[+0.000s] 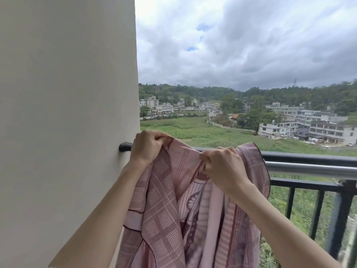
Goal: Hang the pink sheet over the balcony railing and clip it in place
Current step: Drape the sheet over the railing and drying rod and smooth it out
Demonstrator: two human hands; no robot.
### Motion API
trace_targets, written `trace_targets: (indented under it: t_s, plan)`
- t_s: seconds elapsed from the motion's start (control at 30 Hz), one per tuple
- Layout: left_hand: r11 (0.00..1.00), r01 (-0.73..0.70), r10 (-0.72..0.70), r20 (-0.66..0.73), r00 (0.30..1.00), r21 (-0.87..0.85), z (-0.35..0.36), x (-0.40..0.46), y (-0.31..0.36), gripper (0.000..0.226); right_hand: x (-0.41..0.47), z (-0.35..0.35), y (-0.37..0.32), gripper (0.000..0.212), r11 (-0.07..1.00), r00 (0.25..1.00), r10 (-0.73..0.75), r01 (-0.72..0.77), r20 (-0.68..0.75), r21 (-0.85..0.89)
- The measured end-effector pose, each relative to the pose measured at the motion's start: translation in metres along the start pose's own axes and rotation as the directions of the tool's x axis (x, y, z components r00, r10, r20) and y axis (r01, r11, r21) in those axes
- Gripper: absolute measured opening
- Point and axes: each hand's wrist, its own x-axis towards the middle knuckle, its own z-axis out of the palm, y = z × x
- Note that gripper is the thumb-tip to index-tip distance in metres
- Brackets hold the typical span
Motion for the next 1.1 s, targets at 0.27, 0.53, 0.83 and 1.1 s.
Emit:
trace_targets:
  t_s: [0.27,0.53,0.83,1.1]
  plan:
    - [0.963,-0.218,0.242,0.160,0.957,-0.156,0.056,0.009,0.067,0.013,-0.032,-0.040,0.064,0.024,0.977,0.973,0.211,-0.210,-0.097,0.026]
    - [0.997,-0.064,0.071,0.423,0.903,-0.031,0.012,-0.007,0.001,0.051,-0.026,-0.014,0.028,0.043,0.994,0.991,0.105,-0.102,-0.080,0.046]
    - [0.998,0.007,0.005,0.192,0.981,-0.063,-0.007,-0.018,-0.044,0.023,-0.002,0.027,-0.009,0.025,0.990,0.991,-0.088,0.099,-0.105,0.105]
    - [0.954,-0.187,0.125,0.258,0.958,0.234,0.043,0.030,0.028,0.014,-0.019,0.016,0.010,0.016,0.996,0.976,-0.024,0.042,-0.215,0.079]
